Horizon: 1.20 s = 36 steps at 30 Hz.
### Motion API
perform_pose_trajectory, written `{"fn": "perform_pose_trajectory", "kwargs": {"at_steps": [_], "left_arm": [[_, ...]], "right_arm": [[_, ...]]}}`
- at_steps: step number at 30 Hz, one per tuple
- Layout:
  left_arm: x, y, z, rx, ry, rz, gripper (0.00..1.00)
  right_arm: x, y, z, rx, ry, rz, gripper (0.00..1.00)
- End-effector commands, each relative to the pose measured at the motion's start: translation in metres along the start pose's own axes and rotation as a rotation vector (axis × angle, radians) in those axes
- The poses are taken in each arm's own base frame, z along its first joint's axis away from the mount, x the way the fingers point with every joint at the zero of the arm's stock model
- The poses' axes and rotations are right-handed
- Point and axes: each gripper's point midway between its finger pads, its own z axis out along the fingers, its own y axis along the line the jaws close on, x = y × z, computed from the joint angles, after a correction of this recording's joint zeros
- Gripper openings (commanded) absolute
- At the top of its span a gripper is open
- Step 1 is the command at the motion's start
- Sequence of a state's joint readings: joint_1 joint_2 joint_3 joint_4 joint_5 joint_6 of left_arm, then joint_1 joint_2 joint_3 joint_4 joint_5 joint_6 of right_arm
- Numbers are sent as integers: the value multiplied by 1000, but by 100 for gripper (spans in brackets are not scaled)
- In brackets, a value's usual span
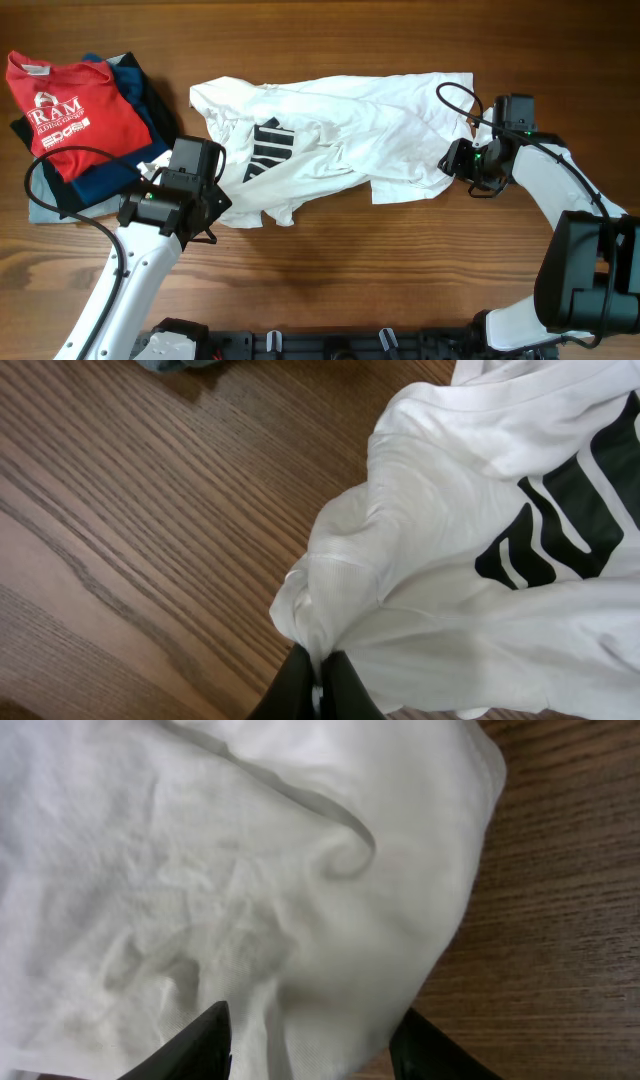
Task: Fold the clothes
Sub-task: 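Grasp the shirt's right hem corner with the right gripper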
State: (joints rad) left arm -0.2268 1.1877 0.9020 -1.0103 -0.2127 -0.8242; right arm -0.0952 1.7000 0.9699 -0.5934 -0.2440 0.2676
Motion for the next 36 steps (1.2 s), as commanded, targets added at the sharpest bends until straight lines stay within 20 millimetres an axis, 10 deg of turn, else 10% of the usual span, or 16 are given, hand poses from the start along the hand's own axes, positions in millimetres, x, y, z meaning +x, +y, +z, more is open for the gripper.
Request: {"fn": "perform_pose_trajectory", "kwargs": {"at_steps": [1, 6, 9, 17, 25, 28, 31, 36], "left_arm": [[-4, 4, 1, -21, -17, 0, 4], [-4, 4, 1, -21, -16, 0, 4], [-4, 4, 1, -20, -16, 0, 4], [-4, 4, 1, -20, -17, 0, 4], [-4, 4, 1, -20, -17, 0, 4], [-4, 4, 1, -20, -17, -1, 4], [-4, 4, 1, -20, -17, -1, 4], [-4, 4, 1, -20, -17, 0, 4]], "right_arm": [[1, 5, 4, -21, 4, -10, 50], [-2, 10, 5, -27, -8, -26, 41], [-3, 5, 5, 1, -14, -24, 5], [-18, -25, 1, 169, -94, 59, 4], [-92, -61, -56, 283, -306, 177, 4], [-110, -59, -72, 266, -348, 162, 20], [-98, -51, -65, 231, -283, 99, 64], [-35, -58, -56, 277, -32, 125, 67]]}}
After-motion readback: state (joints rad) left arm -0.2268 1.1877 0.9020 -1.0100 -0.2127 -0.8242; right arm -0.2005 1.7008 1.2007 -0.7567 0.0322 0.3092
